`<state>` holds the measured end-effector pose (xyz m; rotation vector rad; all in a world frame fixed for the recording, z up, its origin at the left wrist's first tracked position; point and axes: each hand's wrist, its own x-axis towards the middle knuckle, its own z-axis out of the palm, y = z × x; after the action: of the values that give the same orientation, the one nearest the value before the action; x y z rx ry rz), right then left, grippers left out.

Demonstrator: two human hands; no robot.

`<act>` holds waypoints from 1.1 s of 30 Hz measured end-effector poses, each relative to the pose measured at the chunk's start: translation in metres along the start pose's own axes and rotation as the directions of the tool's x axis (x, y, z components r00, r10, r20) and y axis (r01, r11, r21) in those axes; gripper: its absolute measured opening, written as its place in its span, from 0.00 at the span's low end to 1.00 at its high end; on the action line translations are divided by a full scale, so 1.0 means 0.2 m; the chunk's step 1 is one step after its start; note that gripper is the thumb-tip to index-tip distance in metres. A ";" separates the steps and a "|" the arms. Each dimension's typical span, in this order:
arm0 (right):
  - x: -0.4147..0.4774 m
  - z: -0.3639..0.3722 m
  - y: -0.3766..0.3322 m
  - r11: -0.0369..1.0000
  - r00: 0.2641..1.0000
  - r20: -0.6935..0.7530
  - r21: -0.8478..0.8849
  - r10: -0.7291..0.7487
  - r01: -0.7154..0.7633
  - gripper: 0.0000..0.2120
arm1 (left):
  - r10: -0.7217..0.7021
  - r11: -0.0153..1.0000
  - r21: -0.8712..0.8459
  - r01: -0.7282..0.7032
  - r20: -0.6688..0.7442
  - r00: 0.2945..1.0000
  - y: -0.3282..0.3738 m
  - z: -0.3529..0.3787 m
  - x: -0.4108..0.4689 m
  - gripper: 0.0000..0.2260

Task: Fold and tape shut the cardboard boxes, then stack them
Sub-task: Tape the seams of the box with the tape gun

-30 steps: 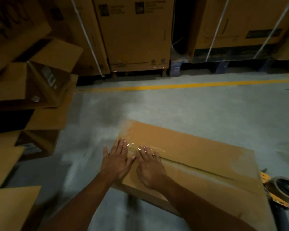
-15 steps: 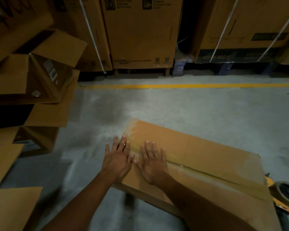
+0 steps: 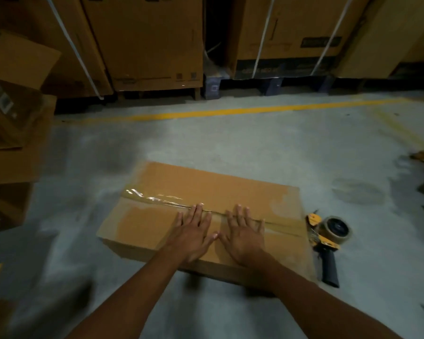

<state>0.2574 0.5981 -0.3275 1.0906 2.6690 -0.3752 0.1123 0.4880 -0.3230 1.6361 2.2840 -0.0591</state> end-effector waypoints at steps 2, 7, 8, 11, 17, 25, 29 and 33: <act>-0.08 -0.03 0.14 0.996 0.997 -0.013 0.032 0.081 -0.081 0.32 | 0.055 0.998 0.002 -0.055 -0.014 0.998 0.22 0.01 0.06 0.40; -0.24 -0.09 0.49 0.979 0.974 -0.145 0.128 0.175 -0.156 0.33 | 0.248 0.969 0.004 -0.248 -0.005 0.969 0.69 0.05 0.20 0.28; -0.26 -0.10 0.55 0.966 0.966 -0.179 0.212 0.184 -0.145 0.31 | 0.301 0.954 0.004 -0.301 -0.006 0.954 0.77 0.05 0.22 0.30; -0.27 -0.07 0.74 0.864 0.882 -0.359 0.494 0.306 -0.098 0.21 | 0.377 0.924 -0.049 -0.379 -0.042 0.925 0.96 0.08 0.30 0.37; -0.24 0.08 1.15 0.625 0.800 -0.124 0.696 0.588 -0.352 0.14 | 0.365 0.931 0.035 -0.364 -0.131 0.922 1.11 0.14 0.51 0.31; -0.13 0.33 1.47 0.209 0.640 0.380 0.730 0.668 -0.651 0.14 | 0.252 0.968 0.012 -0.252 -0.131 0.959 1.30 0.13 0.68 0.25; -0.05 0.33 1.53 -0.266 0.592 0.689 0.716 0.419 -0.645 0.13 | 0.150 0.986 -0.041 -0.159 -0.176 0.973 1.45 0.14 0.74 0.20; -0.16 0.16 1.60 -0.321 0.627 0.637 0.769 0.447 -0.553 0.05 | 0.014 0.990 -0.139 -0.037 -0.162 0.987 1.60 0.14 0.79 0.23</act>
<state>0.5103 0.7883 -0.3938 2.2969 0.9301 -2.2395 0.3702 0.7351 -0.3460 1.6495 2.3237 0.2437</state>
